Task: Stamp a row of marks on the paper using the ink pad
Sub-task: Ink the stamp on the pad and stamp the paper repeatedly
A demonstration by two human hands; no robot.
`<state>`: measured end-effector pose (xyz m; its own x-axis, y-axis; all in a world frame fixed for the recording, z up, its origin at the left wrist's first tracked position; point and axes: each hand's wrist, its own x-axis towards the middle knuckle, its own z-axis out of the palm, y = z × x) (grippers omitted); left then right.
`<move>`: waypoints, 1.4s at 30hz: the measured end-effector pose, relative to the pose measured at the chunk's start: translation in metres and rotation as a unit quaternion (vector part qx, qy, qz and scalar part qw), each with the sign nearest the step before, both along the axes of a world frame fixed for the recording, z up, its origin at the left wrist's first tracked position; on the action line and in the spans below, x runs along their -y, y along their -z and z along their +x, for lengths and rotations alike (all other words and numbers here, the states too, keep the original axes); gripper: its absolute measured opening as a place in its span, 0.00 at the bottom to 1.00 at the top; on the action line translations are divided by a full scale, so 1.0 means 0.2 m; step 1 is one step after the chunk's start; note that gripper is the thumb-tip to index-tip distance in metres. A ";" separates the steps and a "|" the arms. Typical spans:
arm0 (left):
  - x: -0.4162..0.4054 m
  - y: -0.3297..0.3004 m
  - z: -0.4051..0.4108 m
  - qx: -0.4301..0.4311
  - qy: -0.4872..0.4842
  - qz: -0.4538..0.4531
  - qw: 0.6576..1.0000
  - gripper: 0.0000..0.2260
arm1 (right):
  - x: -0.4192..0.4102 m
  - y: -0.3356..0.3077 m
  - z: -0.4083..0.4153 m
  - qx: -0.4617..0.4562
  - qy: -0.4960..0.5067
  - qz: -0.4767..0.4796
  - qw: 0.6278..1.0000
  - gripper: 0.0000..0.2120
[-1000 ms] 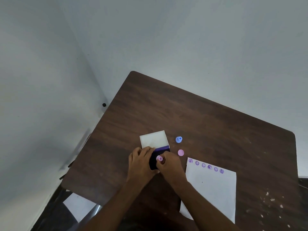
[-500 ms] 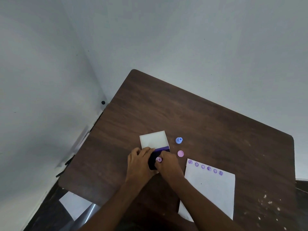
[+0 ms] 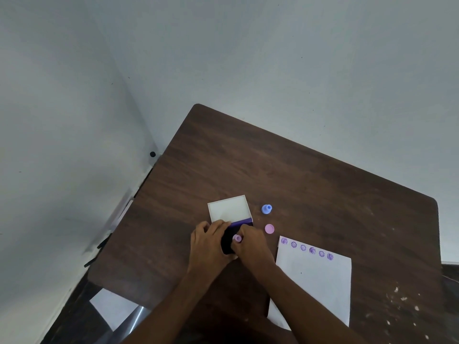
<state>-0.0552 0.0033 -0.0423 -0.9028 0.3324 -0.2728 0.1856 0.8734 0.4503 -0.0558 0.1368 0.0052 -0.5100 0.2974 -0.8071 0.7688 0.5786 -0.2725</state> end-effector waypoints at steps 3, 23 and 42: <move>0.00 0.00 0.00 0.000 0.003 0.001 1.000 0.38 | 0.00 0.00 -0.01 0.018 0.003 -0.011 1.000 0.26; 0.04 -0.21 -0.04 -0.012 0.042 0.021 0.999 0.45 | -0.19 -0.18 0.29 -0.223 0.446 -0.307 0.811 0.13; -0.31 -0.54 0.04 -0.006 0.030 0.159 0.987 0.26 | -0.31 -0.50 0.54 -0.305 0.568 -0.665 0.377 0.09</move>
